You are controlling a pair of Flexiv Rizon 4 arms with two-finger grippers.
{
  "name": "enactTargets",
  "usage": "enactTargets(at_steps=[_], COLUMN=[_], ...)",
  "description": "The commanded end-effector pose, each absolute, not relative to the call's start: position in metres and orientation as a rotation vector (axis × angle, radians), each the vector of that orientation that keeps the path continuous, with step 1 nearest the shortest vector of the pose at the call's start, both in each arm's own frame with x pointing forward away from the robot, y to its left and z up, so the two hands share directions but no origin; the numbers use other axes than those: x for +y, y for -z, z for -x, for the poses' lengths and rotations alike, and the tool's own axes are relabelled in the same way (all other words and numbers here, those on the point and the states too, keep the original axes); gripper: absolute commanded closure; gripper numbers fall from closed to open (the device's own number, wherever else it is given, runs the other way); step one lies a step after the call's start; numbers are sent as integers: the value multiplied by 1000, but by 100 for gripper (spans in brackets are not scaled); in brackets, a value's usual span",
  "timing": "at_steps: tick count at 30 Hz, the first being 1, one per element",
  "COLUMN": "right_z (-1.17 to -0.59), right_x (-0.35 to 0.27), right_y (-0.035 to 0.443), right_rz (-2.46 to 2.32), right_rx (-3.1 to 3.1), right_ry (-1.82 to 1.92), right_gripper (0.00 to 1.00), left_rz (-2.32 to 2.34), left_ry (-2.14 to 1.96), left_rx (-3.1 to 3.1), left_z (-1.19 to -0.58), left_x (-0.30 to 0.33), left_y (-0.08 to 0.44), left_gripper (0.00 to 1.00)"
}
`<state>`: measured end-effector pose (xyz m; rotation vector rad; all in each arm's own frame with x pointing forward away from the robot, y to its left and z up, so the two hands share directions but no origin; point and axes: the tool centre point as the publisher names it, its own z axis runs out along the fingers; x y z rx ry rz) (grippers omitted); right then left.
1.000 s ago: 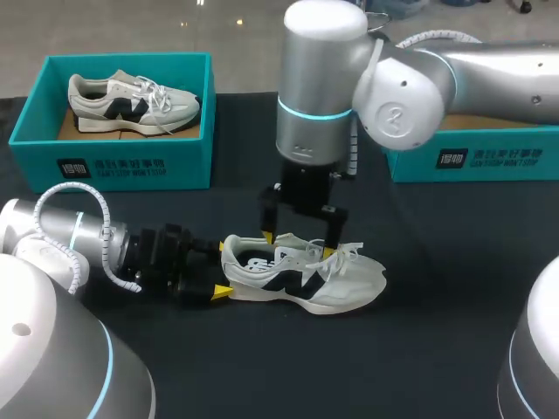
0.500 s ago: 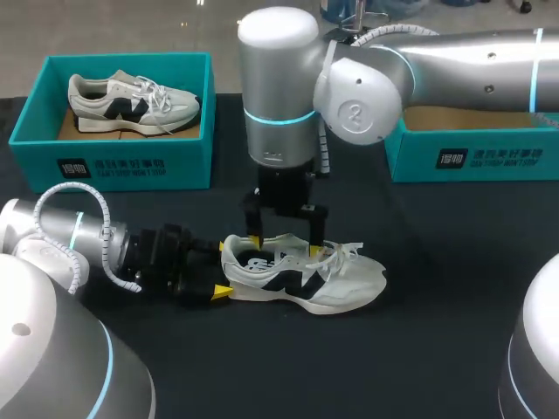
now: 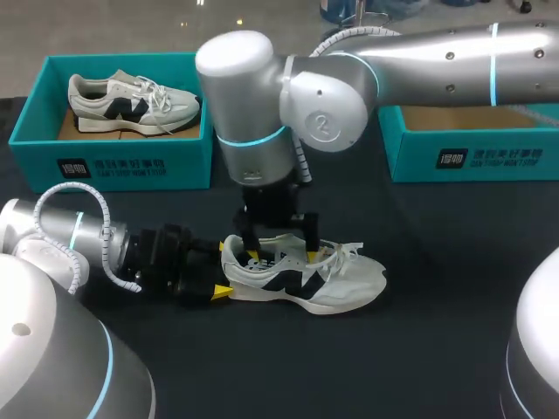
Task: Take the shoe out of the shoebox, open the shoe tongue, remove and reinsert the insole, then place the shoe into the shoebox
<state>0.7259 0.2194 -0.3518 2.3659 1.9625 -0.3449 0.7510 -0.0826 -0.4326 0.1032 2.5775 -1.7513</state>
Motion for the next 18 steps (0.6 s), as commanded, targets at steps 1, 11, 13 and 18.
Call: enactTargets(at_steps=[1,11,13,18], right_z=[-720,-727,-727,-727], right_x=[223,218,217,212], right_y=[350,366,368,372], right_rz=[-2315,-2252,-2237,-2229], right_rx=[1757,1773,1769,1763], right_ry=[378,345,342,337], right_gripper=[0,0,0,0], left_rz=[-104,-104,-104,-104], left_ry=[1749,1749,1749,1749], left_rx=[2579,2579,2579,2579], left_z=[-748,-748,-748,-748], left_x=[-84,-84,-84,-84], left_y=[437,437,437,437], left_gripper=[100,100,100,100])
